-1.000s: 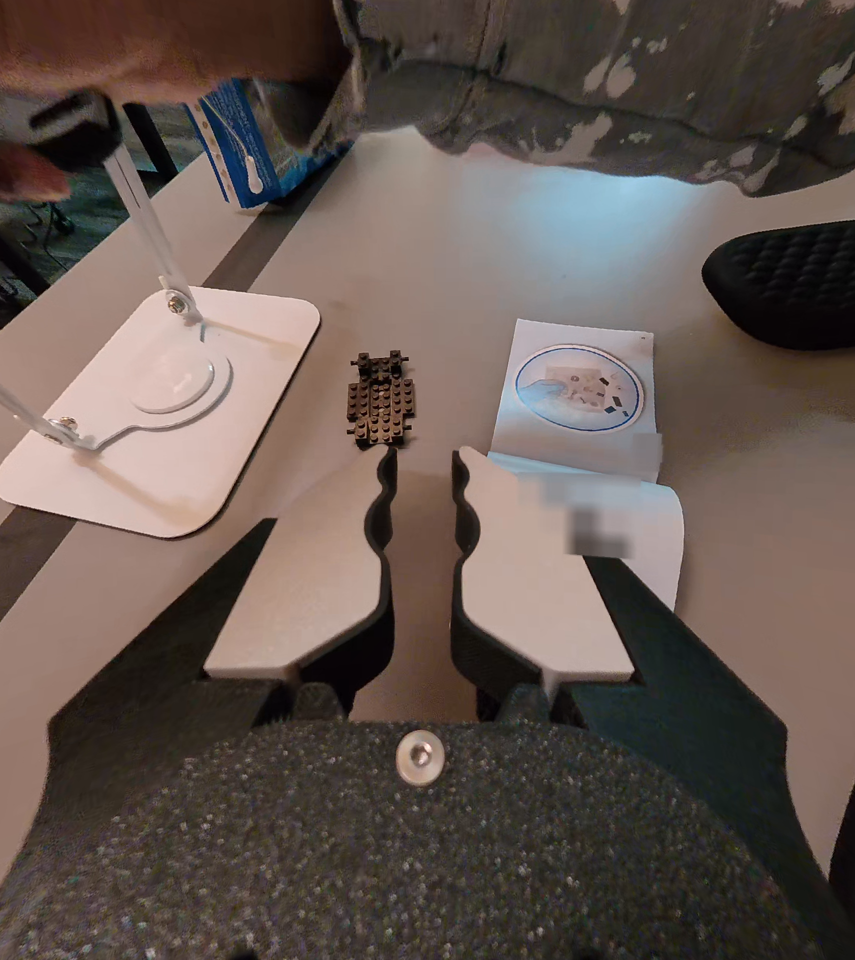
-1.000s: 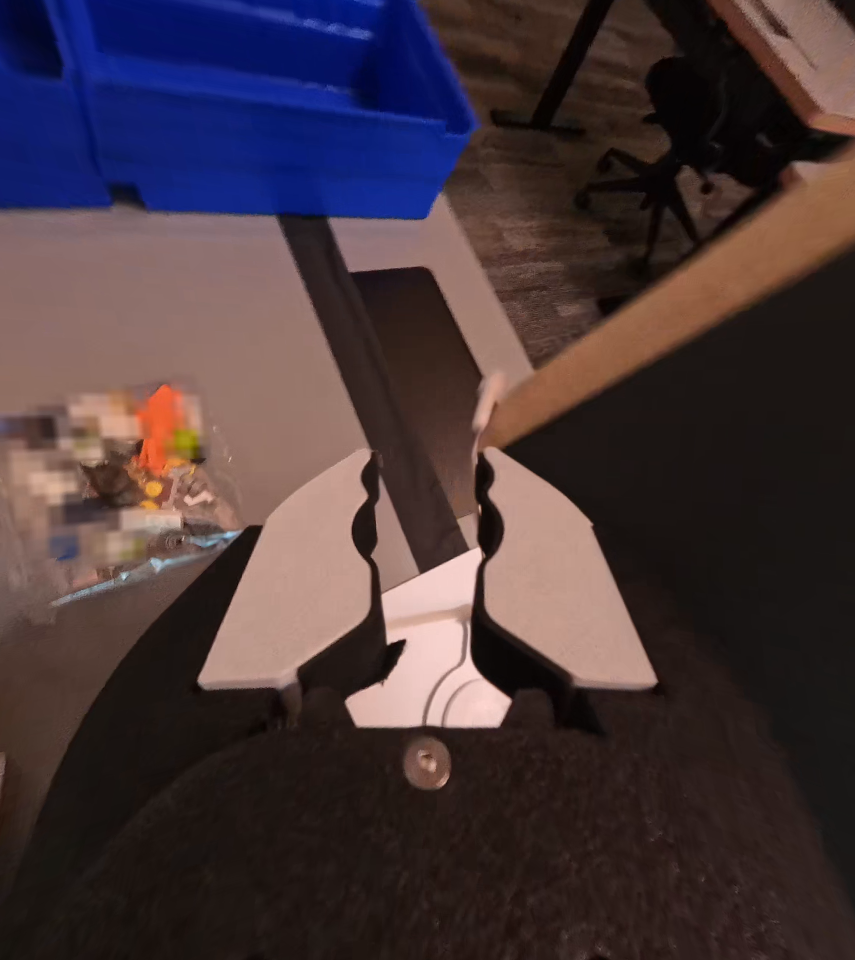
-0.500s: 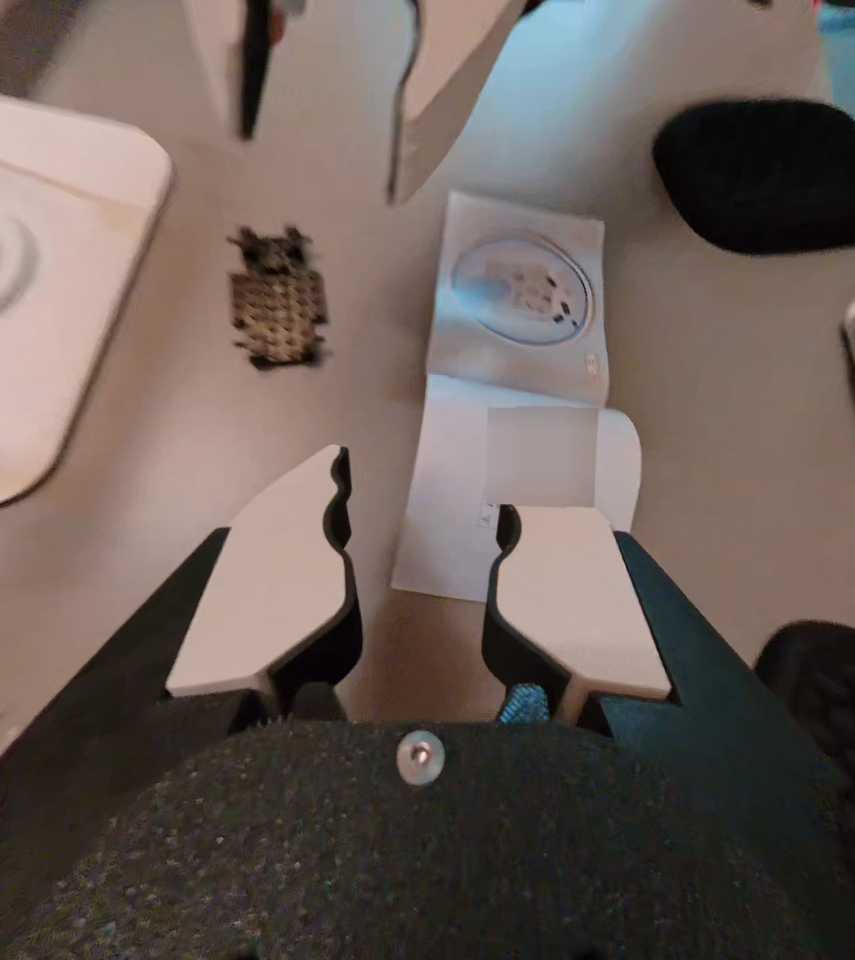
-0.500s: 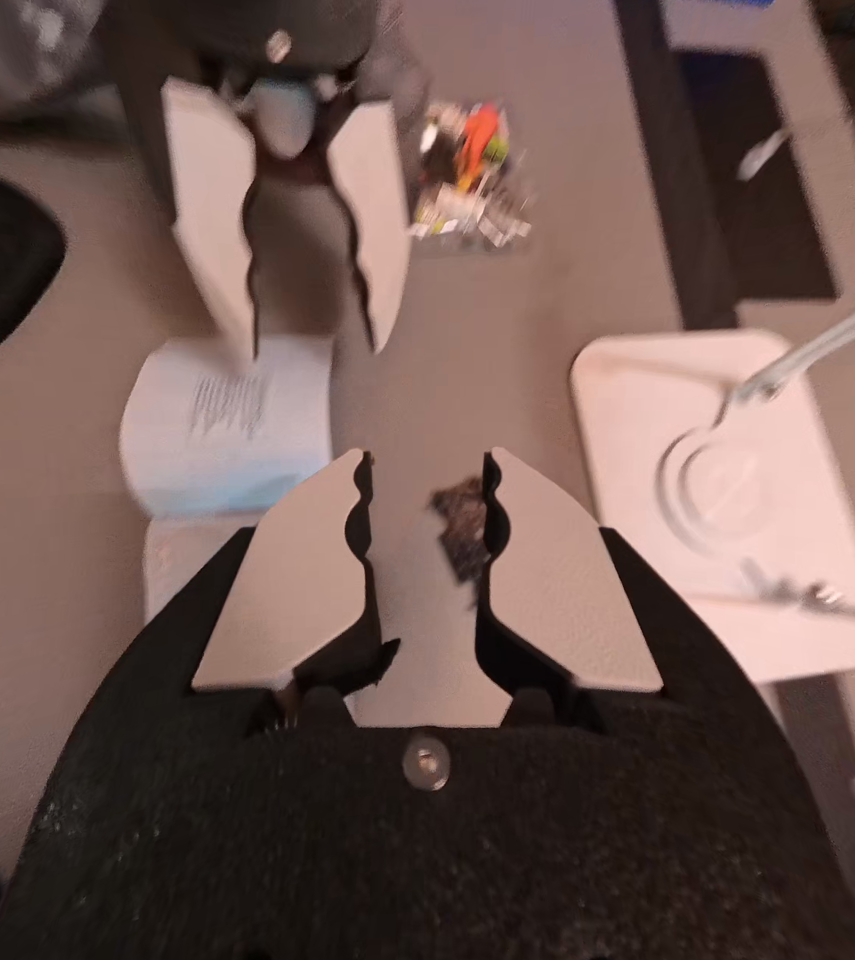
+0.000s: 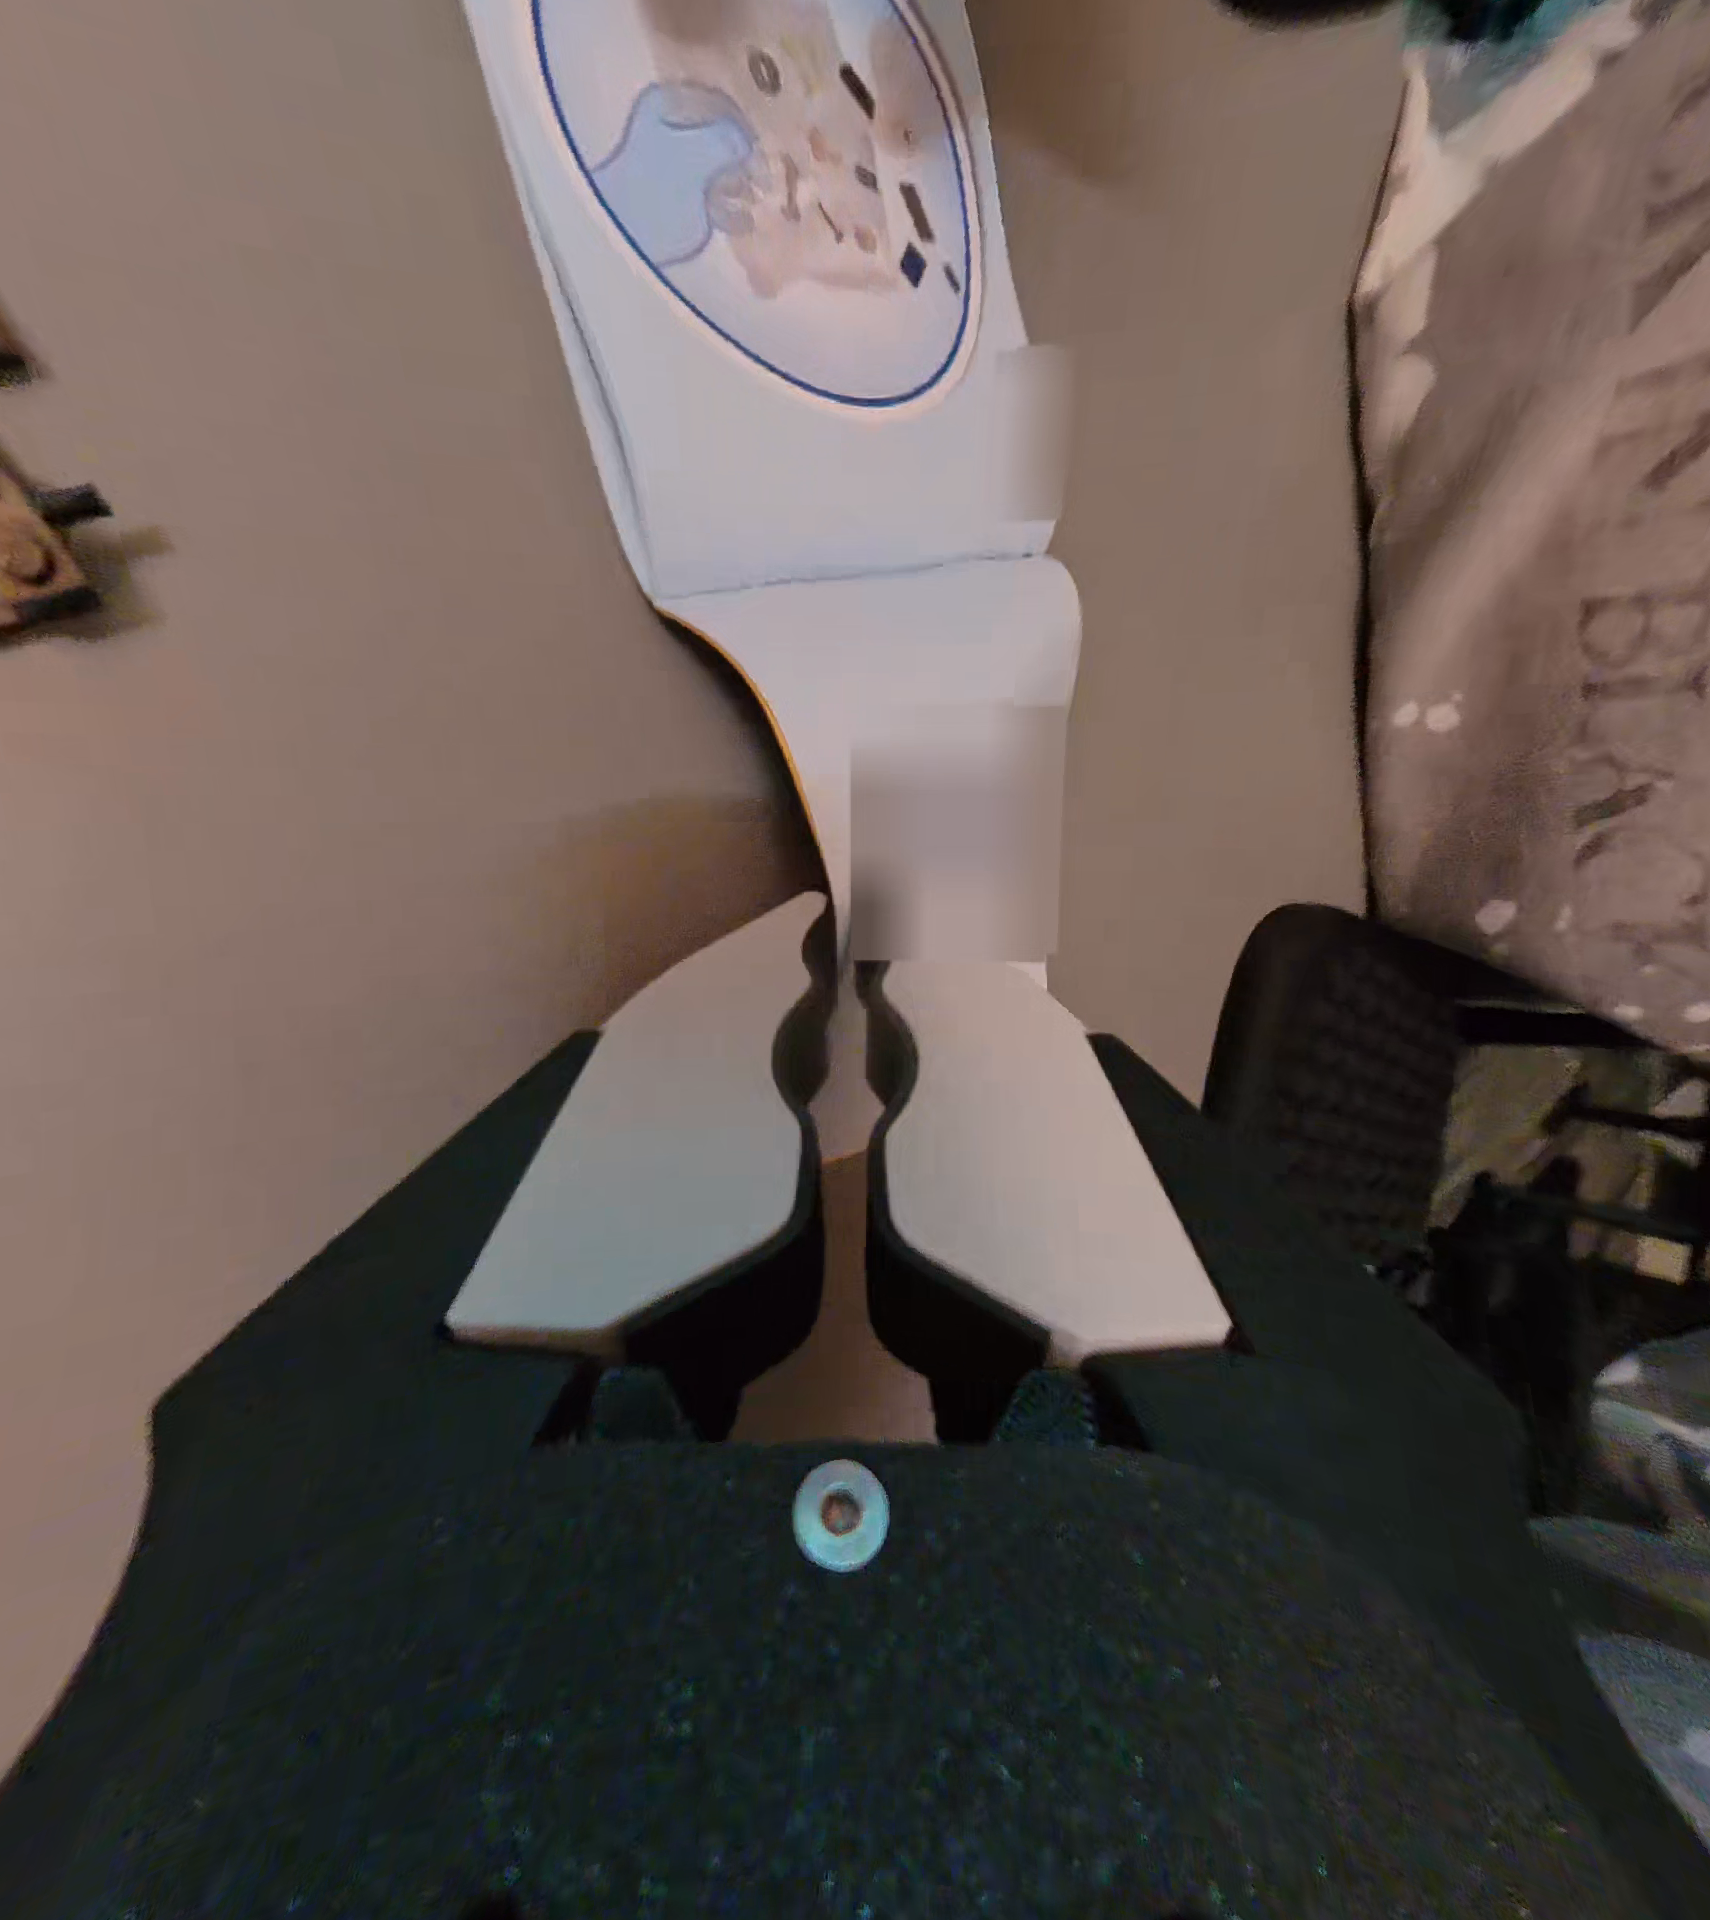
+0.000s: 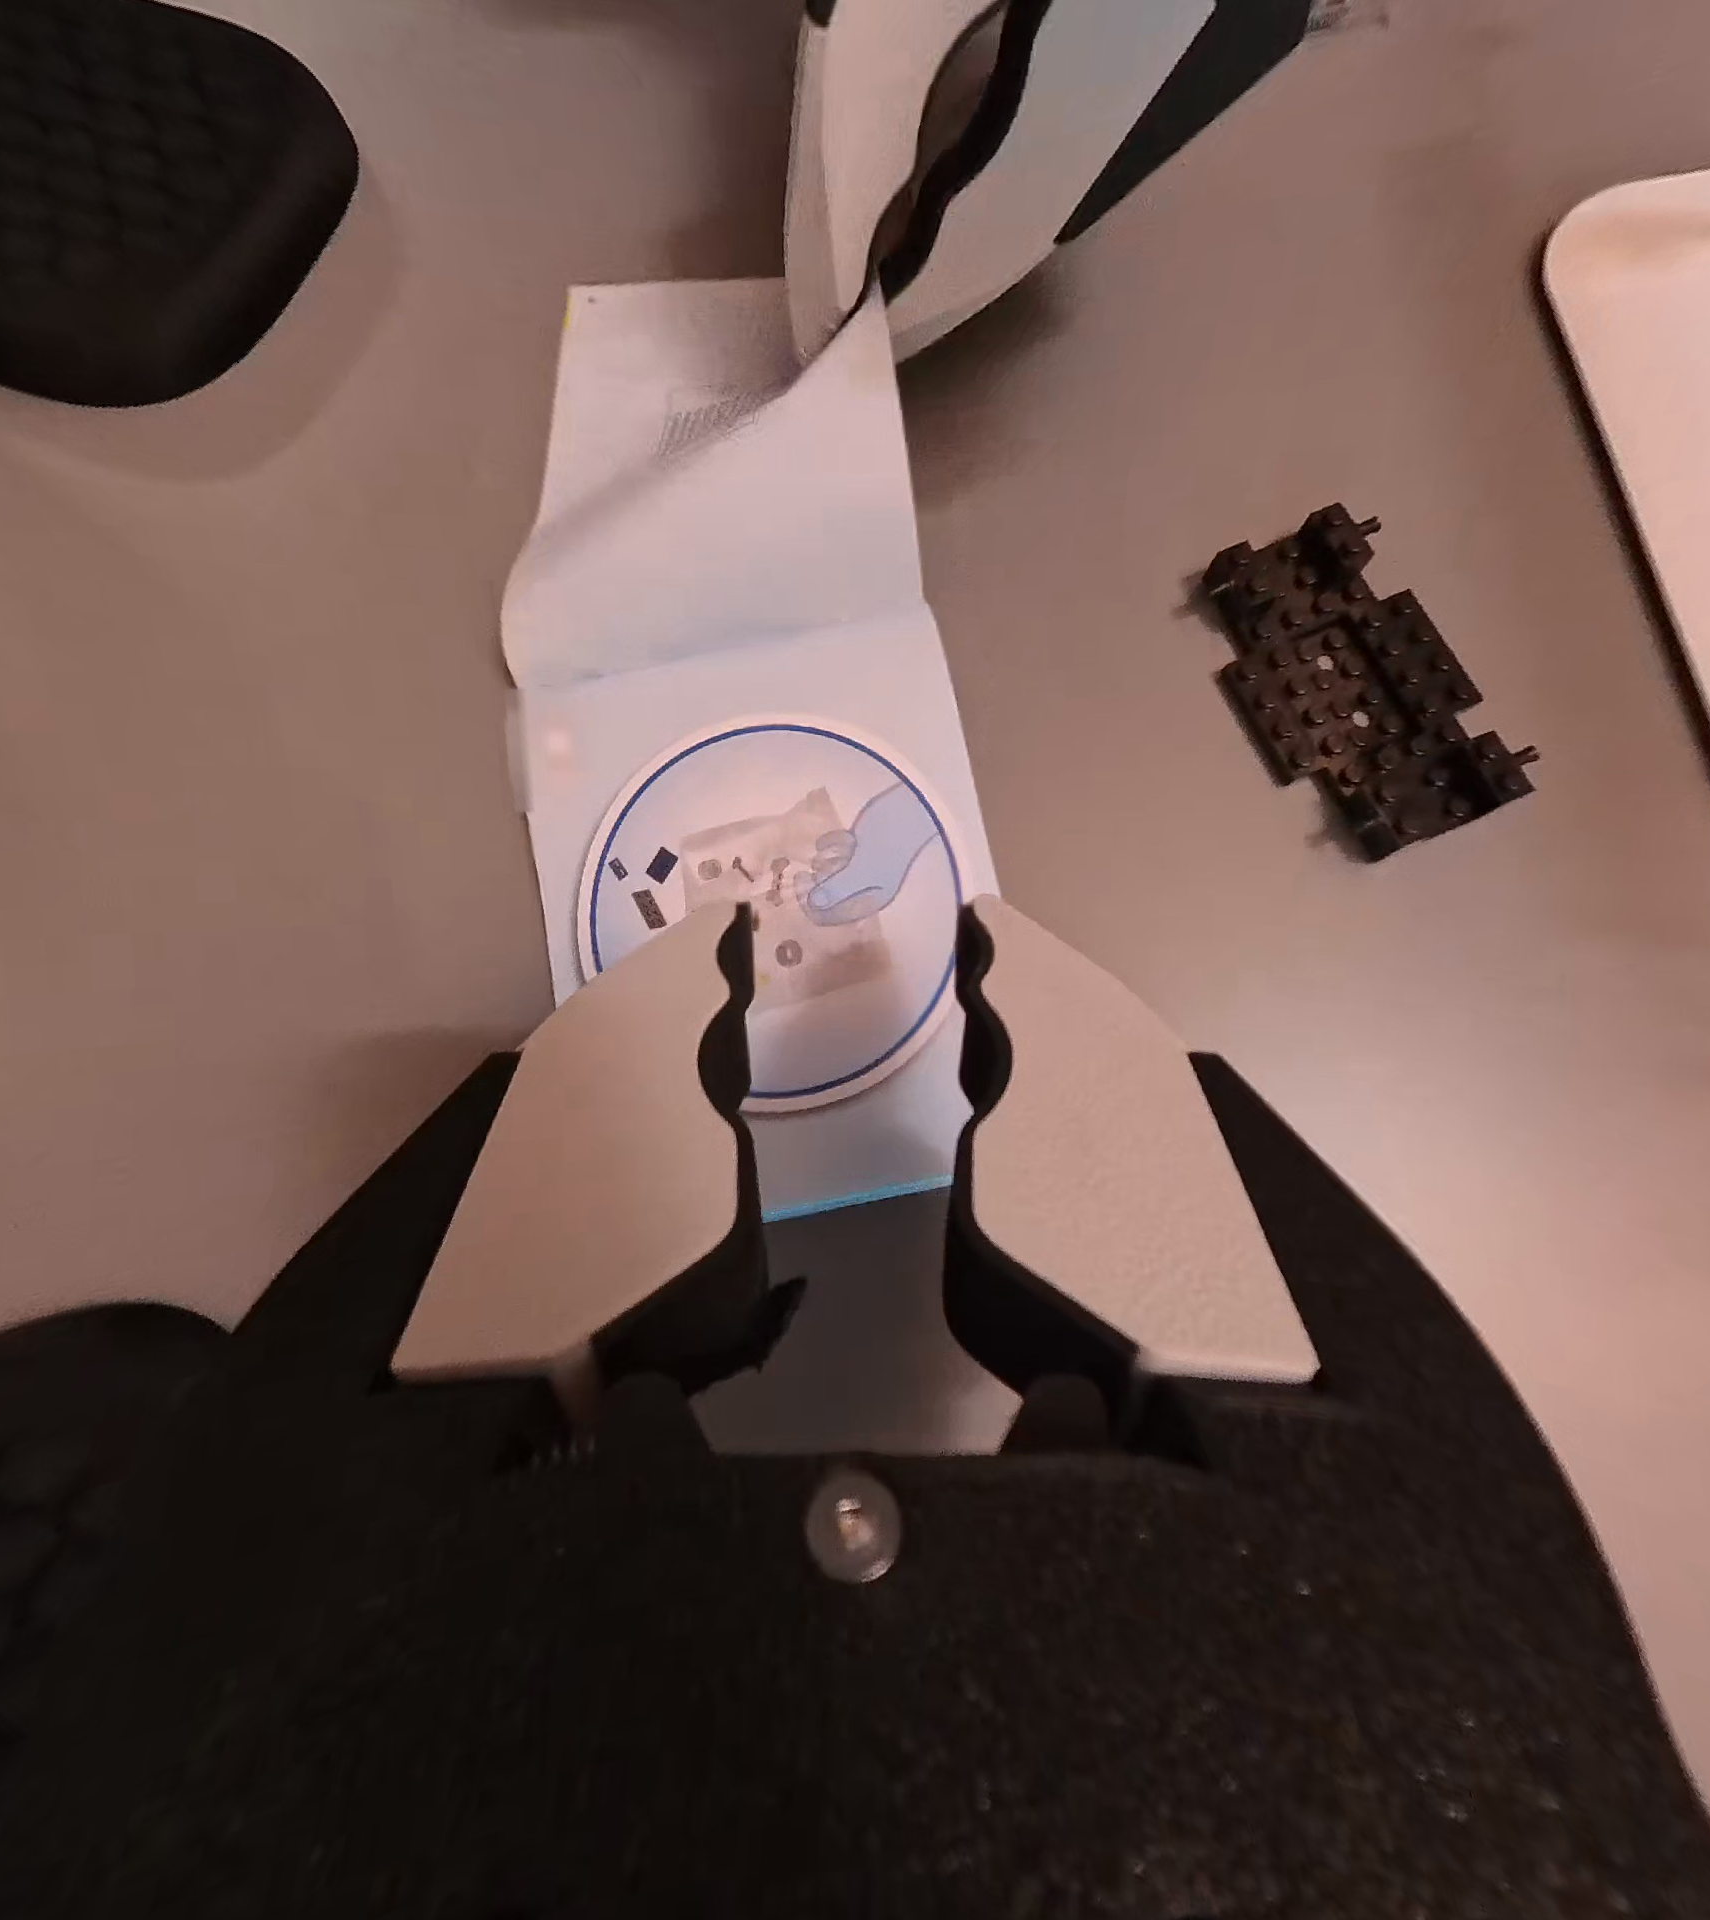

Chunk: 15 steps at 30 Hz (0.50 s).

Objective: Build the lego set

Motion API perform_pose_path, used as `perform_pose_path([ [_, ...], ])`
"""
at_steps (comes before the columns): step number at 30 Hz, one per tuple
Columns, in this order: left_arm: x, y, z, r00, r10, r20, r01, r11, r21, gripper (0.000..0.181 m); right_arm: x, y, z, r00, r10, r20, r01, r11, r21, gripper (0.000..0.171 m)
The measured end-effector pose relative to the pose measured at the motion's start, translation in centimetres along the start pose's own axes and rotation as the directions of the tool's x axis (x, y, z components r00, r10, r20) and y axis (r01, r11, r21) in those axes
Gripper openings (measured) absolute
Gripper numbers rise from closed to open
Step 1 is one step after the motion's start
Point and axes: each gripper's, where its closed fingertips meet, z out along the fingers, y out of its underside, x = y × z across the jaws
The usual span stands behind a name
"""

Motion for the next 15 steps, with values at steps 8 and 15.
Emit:
perform_pose_path([
  [8,1.1,-0.7,-2.6,0.957,0.181,0.226,-0.132,0.968,-0.214,0.0,3.1,-0.7,1.0,0.986,-0.09,0.141,0.112,0.982,-0.152,0.045],
  [15,3.3,-1.7,-5.2,0.812,0.416,0.41,-0.263,0.887,-0.379,0.0,3.4,0.7,2.9,0.911,0.025,0.412,0.086,0.965,-0.248,0.051],
])
